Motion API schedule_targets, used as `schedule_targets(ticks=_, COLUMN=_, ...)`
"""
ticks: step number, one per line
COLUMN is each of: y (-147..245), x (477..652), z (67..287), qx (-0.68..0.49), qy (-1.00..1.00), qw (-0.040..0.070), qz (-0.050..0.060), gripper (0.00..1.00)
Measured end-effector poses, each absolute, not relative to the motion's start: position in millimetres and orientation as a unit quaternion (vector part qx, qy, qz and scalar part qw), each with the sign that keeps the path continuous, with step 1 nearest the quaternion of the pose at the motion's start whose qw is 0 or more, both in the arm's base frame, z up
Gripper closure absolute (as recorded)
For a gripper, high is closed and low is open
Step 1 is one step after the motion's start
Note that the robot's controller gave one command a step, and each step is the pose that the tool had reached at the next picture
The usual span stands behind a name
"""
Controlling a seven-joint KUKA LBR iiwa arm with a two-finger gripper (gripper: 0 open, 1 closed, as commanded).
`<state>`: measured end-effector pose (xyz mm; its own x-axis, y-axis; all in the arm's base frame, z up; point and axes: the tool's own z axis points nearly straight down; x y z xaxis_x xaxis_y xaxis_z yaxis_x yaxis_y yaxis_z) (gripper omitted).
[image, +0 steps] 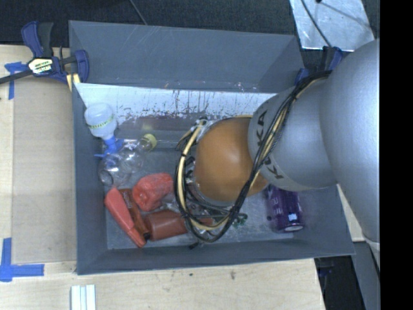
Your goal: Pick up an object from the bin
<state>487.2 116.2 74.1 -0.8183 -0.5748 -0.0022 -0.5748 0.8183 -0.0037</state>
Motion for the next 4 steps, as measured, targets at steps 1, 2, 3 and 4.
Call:
schedule_targets(ticks=1, y=116.4, x=487.2, z=74.1, qx=-0.301, qy=0.954, qw=0.002, qz=-0.001, gripper=1.0)
schedule_targets(ticks=2, y=116.9, x=486.3, z=78.0, qx=-0.301, qy=0.953, qw=0.002, qz=0.0, gripper=1.0)
schedule_targets(ticks=3, y=116.9, x=484.4, z=95.1, qx=-0.302, qy=0.953, qw=-0.001, qz=0.0, gripper=1.0)
schedule_targets(ticks=4, y=116.8, x=485.4, z=116.2, qx=-0.301, qy=0.954, qw=0.0, qz=0.0, gripper=1.0)
